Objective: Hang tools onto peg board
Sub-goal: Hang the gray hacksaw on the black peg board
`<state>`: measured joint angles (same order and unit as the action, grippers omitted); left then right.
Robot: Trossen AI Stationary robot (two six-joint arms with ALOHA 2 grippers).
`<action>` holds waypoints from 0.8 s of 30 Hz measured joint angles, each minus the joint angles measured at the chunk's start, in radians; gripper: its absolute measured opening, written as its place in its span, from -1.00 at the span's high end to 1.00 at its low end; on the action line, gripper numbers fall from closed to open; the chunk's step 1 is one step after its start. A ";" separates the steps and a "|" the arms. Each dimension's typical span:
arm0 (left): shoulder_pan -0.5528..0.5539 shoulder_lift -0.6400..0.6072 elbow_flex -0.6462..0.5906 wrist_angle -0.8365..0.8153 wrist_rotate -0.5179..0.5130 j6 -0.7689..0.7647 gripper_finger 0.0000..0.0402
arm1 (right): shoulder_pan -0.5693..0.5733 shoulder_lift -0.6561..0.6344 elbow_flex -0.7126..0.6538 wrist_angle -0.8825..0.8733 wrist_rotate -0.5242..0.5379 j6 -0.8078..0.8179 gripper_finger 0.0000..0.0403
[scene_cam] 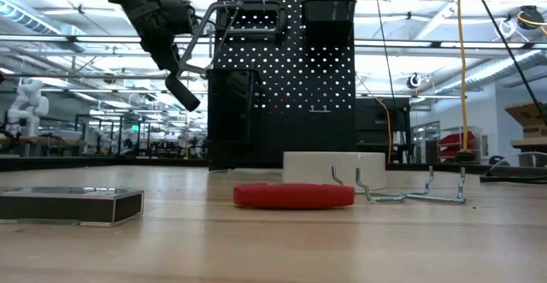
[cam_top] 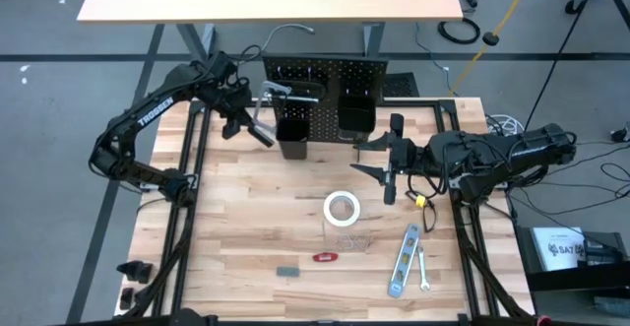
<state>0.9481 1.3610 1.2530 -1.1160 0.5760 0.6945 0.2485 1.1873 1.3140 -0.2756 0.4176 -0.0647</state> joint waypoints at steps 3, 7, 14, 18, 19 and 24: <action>-0.001 -0.022 0.003 -0.001 -0.042 -0.001 0.91 | 0.000 0.000 0.000 0.000 0.000 0.000 0.10; -0.001 -0.063 0.020 -0.001 -0.088 -0.008 0.91 | 0.000 0.000 0.000 0.001 0.000 0.000 0.10; -0.024 -0.103 0.095 -0.042 -0.217 -0.025 0.91 | 0.000 0.000 0.000 0.010 0.000 -0.003 0.10; -0.066 -0.102 0.143 -0.077 -0.288 -0.027 0.91 | 0.000 0.000 0.000 0.015 0.000 -0.006 0.10; -0.077 -0.102 0.155 -0.080 -0.302 -0.027 0.91 | 0.000 0.000 0.000 0.016 0.000 -0.006 0.10; -0.120 -0.074 0.246 -0.129 -0.347 -0.027 0.91 | 0.000 0.000 0.000 0.016 0.000 -0.007 0.10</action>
<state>0.8280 1.2873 1.4993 -1.2450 0.2295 0.6670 0.2485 1.1873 1.3140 -0.2596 0.4179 -0.0715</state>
